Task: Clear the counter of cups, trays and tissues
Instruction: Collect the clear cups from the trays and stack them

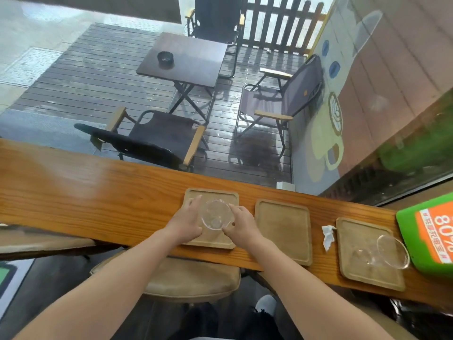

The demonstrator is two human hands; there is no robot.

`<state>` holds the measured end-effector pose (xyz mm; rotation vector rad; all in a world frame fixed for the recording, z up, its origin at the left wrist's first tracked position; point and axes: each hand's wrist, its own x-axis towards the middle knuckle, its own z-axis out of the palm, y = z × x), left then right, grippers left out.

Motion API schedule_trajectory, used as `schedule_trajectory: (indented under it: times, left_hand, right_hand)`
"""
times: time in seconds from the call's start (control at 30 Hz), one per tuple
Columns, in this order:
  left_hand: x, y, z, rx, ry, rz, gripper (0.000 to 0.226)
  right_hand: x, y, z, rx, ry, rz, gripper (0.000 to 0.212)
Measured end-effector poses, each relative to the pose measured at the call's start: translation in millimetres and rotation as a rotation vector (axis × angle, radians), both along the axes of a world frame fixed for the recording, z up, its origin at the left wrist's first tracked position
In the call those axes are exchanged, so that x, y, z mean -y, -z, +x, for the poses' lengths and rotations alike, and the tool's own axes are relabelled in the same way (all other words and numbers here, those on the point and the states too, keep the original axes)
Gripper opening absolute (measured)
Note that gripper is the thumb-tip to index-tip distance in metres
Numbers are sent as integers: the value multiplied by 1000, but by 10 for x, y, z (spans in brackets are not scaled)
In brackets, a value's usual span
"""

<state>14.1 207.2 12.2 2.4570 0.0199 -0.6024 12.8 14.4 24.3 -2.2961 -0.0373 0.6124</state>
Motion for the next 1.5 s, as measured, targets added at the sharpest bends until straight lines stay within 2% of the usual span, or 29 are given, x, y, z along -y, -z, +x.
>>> schedule_trajectory:
  times: [0.1,0.23,0.33,0.4,0.57,0.67,0.73,0.93,1.03,1.13,1.33,1.43,1.5]
  left_hand:
    - [8,-256,43,96,67,164,93]
    - [302,-595,142,279,69,182,56]
    - [771,-761,185,272,116,157,33]
    - [1188,-803,193,264,189,188,25]
    - [2490,-691,4,245,488,278,25]
    - [3236,-604,-176,212,585,234,22]
    - [3652,-558,-286,196,652,193,21]
    - [4446,-402,-449,141,824,208,19]
    - [4622,-319,-472,91,883,263,7]
    - [4718,-243,-467,31,859,251,5]
    - [4729,-56,-321,-110,698,250,19]
    - [4719,12,-268,-134,547,206,19]
    - [4738,45,-241,-123,439,144,38]
  right_hand:
    - [102,-90,34,-24,-20,-40,63]
    - [437,-251,35,7,-22,-61,51]
    - [881,-405,-52,54,-2,-84,29]
    - [1244,-463,-139,71,50,-82,23]
    - [2274,-451,-470,26,180,-92,27]
    - [2851,-396,-734,-37,231,-132,24]
    - [3190,-350,-919,-72,265,-189,29]
    - [4004,-243,-1373,-180,446,-141,41]
    - [4255,-184,-1485,-196,501,-158,42]
    - [4411,-103,-1501,-207,535,-155,44]
    - [4486,63,-1305,-190,601,-128,48]
    - [4439,93,-1179,-163,640,-103,67]
    - [4402,103,-1106,-144,646,-89,76]
